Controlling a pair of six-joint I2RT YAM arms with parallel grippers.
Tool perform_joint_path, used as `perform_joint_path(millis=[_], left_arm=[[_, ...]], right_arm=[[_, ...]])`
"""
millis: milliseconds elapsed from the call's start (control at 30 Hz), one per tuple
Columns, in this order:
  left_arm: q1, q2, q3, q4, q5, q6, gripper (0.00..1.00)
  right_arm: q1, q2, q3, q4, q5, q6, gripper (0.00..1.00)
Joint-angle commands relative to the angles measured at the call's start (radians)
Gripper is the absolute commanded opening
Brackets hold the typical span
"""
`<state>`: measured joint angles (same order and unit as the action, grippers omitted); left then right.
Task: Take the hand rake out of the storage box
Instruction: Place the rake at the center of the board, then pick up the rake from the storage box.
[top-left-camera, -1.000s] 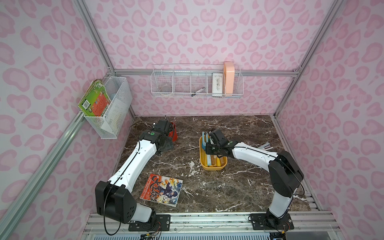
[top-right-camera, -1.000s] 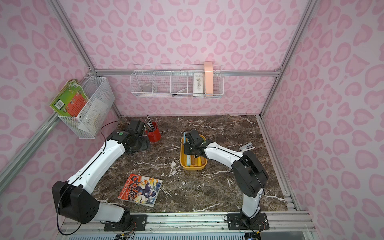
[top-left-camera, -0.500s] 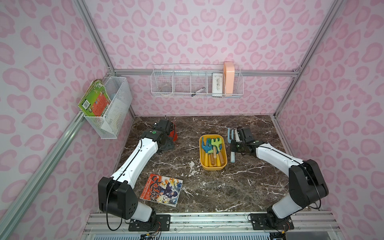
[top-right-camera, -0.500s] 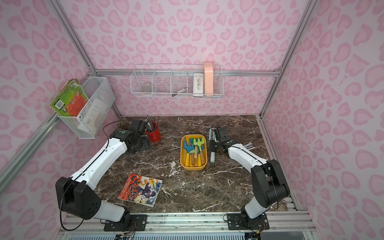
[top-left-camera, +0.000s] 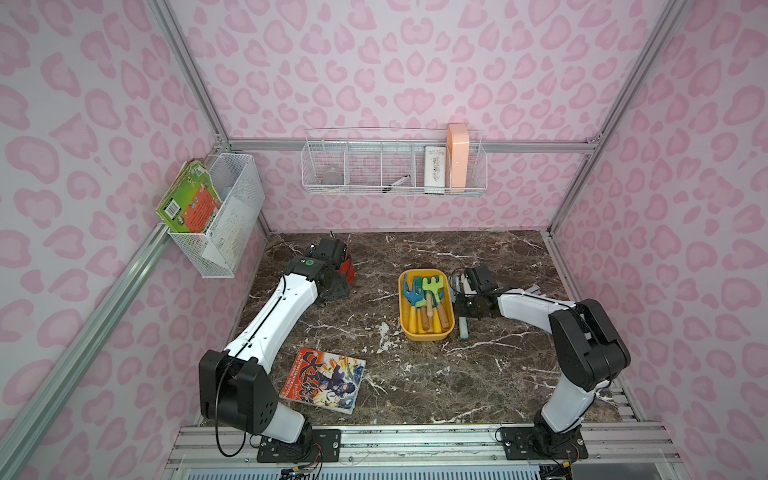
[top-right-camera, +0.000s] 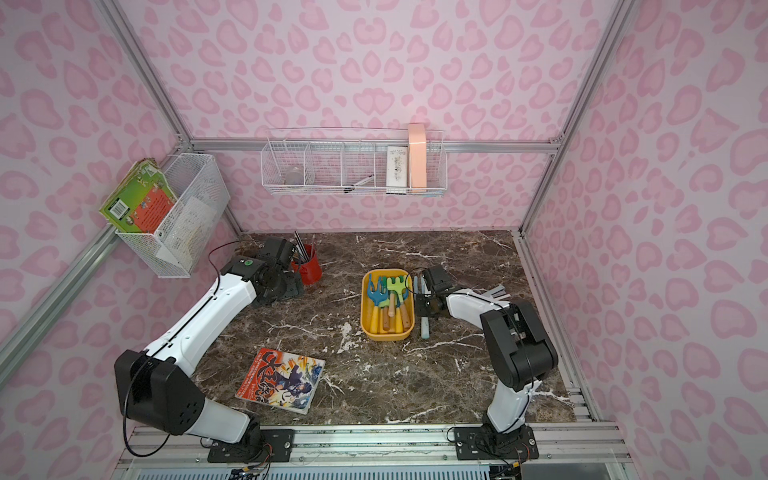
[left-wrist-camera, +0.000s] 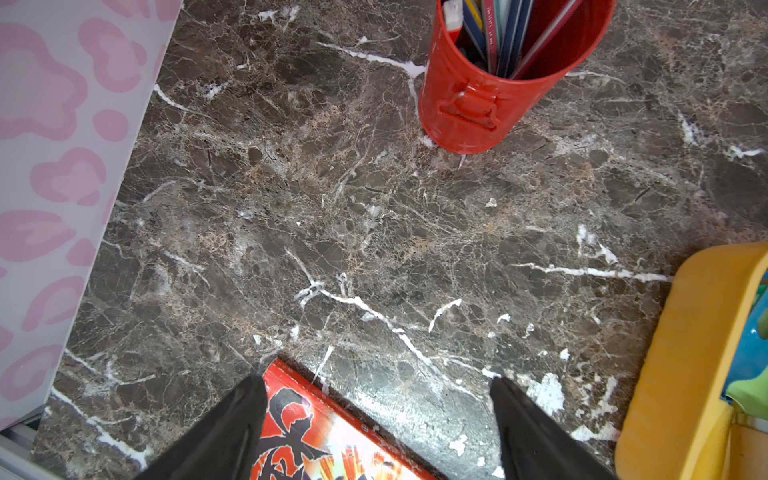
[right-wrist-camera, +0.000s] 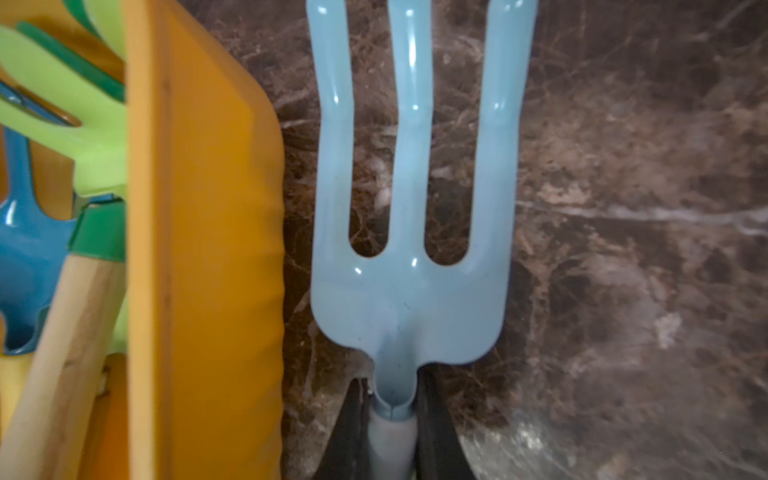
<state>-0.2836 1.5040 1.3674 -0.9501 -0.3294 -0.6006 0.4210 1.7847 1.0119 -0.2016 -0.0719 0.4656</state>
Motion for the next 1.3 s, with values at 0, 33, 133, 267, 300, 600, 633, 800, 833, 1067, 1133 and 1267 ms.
perform_joint_path(millis=[0,33,133,267,300,600,633,800,833,1067,1133,1267], left_arm=[[0.000,0.002,0.008,-0.017,-0.011,-0.005,0.89],[0.000,0.002,0.009,-0.017,-0.011,-0.005,0.89],[0.001,0.005,0.007,-0.015,-0.010,-0.005,0.89],[0.000,0.010,0.007,-0.012,-0.008,-0.007,0.89],[0.000,0.008,0.006,-0.010,-0.008,-0.007,0.89],[0.001,0.002,0.004,-0.012,-0.014,-0.005,0.89],[0.000,0.001,0.004,-0.011,-0.014,-0.005,0.89],[0.000,0.003,0.000,-0.009,-0.010,-0.006,0.89],[0.000,0.005,-0.004,-0.006,-0.007,-0.007,0.89],[0.000,0.021,-0.007,0.000,0.034,-0.022,0.89],[0.000,0.017,-0.008,-0.001,0.037,-0.020,0.89],[0.000,-0.002,-0.026,0.002,0.034,-0.016,0.89]], right_arm=[[0.000,0.015,0.013,0.033,-0.010,0.014,0.08],[0.000,0.017,0.012,0.035,-0.009,0.013,0.09],[0.001,0.027,0.017,0.032,-0.011,0.008,0.12],[0.001,0.040,0.025,0.018,-0.006,-0.004,0.20],[0.000,0.041,0.026,0.015,-0.005,-0.005,0.22],[0.001,-0.044,0.064,-0.049,0.031,-0.021,0.39],[0.001,-0.059,0.068,-0.055,0.036,-0.024,0.40],[0.035,-0.154,0.096,-0.100,0.099,-0.026,0.41],[0.053,-0.163,0.102,-0.104,0.108,-0.025,0.42],[0.243,-0.082,0.195,-0.106,0.165,0.050,0.41],[0.270,-0.027,0.239,-0.124,0.169,0.062,0.41],[0.291,0.040,0.286,-0.147,0.195,0.077,0.41]])
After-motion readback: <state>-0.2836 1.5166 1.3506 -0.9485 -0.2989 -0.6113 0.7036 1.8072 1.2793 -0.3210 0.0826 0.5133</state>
